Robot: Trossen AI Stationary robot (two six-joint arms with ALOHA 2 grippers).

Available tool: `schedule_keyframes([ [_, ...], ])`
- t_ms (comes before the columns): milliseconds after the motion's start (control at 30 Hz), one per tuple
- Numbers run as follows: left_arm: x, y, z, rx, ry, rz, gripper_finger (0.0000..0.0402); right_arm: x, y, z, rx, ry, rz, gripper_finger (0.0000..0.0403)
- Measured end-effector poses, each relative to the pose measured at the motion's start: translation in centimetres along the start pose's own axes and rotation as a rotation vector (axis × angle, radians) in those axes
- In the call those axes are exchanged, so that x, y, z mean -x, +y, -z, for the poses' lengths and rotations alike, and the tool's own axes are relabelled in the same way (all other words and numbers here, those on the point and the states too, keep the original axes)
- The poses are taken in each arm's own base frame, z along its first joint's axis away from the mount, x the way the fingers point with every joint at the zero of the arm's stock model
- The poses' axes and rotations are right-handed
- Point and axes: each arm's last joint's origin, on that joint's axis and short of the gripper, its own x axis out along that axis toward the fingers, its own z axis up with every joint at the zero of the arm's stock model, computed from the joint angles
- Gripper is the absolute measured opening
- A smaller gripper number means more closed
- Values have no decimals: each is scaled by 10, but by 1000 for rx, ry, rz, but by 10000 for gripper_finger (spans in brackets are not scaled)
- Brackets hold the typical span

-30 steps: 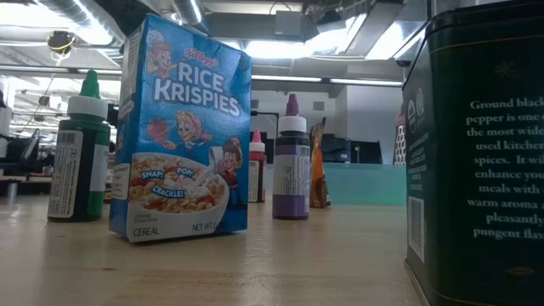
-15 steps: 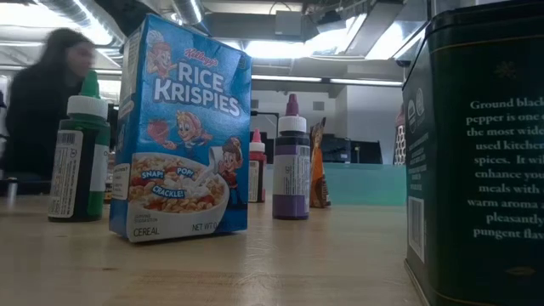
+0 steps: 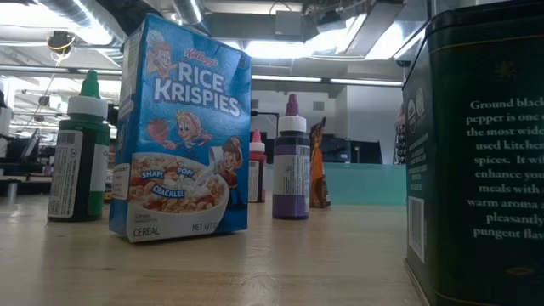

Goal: Pick & Place Kitchen Items
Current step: Put the red seasoning can into the gray bin

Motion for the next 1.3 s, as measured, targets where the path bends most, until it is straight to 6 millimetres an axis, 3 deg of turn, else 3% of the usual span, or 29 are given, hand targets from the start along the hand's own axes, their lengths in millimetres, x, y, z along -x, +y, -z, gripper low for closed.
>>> schedule_keyframes([
  [1300, 1, -4, 4, -74, 12, 13, 228, -11, 11, -1, 6, 21, -32, 293],
])
